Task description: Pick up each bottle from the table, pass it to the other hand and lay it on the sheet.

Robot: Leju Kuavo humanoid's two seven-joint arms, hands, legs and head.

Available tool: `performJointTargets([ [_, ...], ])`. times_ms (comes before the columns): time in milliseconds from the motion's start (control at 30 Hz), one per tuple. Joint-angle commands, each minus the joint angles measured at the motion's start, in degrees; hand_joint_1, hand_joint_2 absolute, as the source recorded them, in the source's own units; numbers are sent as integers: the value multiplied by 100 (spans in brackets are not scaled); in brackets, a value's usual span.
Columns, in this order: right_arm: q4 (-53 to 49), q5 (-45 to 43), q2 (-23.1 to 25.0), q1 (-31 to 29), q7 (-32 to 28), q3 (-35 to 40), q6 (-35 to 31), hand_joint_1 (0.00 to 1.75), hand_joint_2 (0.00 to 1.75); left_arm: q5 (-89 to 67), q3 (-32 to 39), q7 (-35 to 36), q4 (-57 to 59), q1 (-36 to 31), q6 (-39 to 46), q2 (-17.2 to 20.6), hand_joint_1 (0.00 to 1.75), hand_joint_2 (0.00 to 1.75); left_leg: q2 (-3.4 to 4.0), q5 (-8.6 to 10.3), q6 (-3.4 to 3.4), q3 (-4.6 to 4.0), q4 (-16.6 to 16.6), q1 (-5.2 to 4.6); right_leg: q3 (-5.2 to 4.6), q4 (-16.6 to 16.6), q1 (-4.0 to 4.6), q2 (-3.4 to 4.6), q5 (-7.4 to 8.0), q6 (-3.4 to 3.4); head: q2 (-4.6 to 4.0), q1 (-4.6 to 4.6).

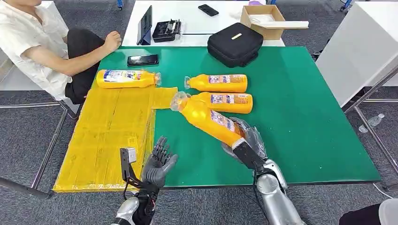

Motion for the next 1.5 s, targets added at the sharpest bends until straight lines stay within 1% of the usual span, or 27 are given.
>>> performJointTargets([
  [33,396,-141,-38,-110,-35,381,98,175,175,-545,-323,-585,-324,-256,-292,-221,0,175,-3,-5,1,9,4,4,16,-1,9,-15,-7,-23,0,0],
  [167,635,-63,-22,-90,-77,714,181,175,175,-738,-501,-640,-600,-398,-74,-221,0,175,-5,-5,0,1,7,6,10,2,10,-12,-6,-19,0,0],
  [300,884,-157,-61,-216,-217,1001,230,175,175,-652,-633,-748,-629,-436,-325,-221,0,175,0,-5,-1,4,7,7,9,2,11,-9,-5,-22,0,0],
  [367,1003,-207,-137,-276,-238,1162,273,175,175,-805,-698,-996,-692,-455,-415,-221,0,175,5,-4,0,7,4,5,11,0,9,-4,-3,-21,0,-2],
  [500,1064,-236,-163,-301,-259,1200,304,175,175,-799,-701,-998,-715,-458,-451,-221,0,175,-2,-1,1,-1,4,3,5,1,6,-9,-2,-15,0,0],
  [567,1154,-283,-214,-358,-300,1317,345,175,175,-833,-699,-1066,-743,-456,-567,-221,0,175,2,-7,2,12,6,5,19,-1,11,-11,-6,-26,0,0],
  [700,1288,-327,-231,-376,-324,1521,365,175,175,-1008,-675,-1208,-948,-494,-384,-221,0,175,5,-8,1,9,7,6,15,0,11,-6,-6,-24,0,0],
  [767,1273,-334,-261,-328,-309,1670,328,175,175,-1525,-618,-1383,-1112,-495,10,-221,0,175,2,-9,0,13,6,7,20,0,12,-11,-8,-29,0,0],
  [833,1284,-329,-264,-375,-313,1793,315,175,175,-1159,-563,-1071,-1067,-540,-170,-221,0,175,1,-12,-1,20,7,8,28,0,15,-14,-12,-35,0,-2],
  [900,1353,-401,-218,-504,-348,1869,329,175,175,-811,-575,-958,-851,-622,-327,-221,0,175,1,-11,-1,18,7,8,26,1,15,-15,-12,-35,0,0],
  [967,1367,-413,-190,-561,-357,1906,327,175,175,-772,-612,-985,-743,-657,-347,-221,0,175,5,-2,0,1,3,2,2,1,5,-2,-1,-15,0,-2],
  [1100,1360,-499,-225,-581,-428,1967,391,175,175,-659,-686,-1041,-606,-719,-377,-221,0,175,5,-3,1,5,5,4,10,0,8,-4,-2,-19,0,0],
  [1167,1342,-498,-227,-573,-429,1995,378,175,175,-656,-688,-1057,-466,-791,-299,-221,0,175,-2,-1,1,-1,3,3,5,-1,6,-8,-1,-13,0,0],
  [1333,1163,-516,-216,-525,-413,2101,342,175,175,-623,-659,-1113,-263,-908,-118,-221,0,175,2,-4,0,11,3,6,18,-2,11,-9,-4,-25,0,2],
  [1400,1156,-520,-207,-535,-405,2150,335,175,175,-465,-668,-1126,-216,-913,-155,-221,0,175,-1,-2,0,6,1,2,11,-1,5,-8,-4,-18,0,2],
  [1433,1160,-539,-198,-537,-393,2141,336,175,175,-468,-696,-1135,-221,-900,-185,-221,0,175,2,-6,0,14,1,5,21,-3,10,-8,-6,-26,0,2],
  [1500,1160,-539,-198,-537,-393,2141,336,175,175,-468,-696,-1135,-221,-900,-185,-221,0,175,1,-2,0,3,0,2,7,-1,5,-4,-3,-14,0,0],
])
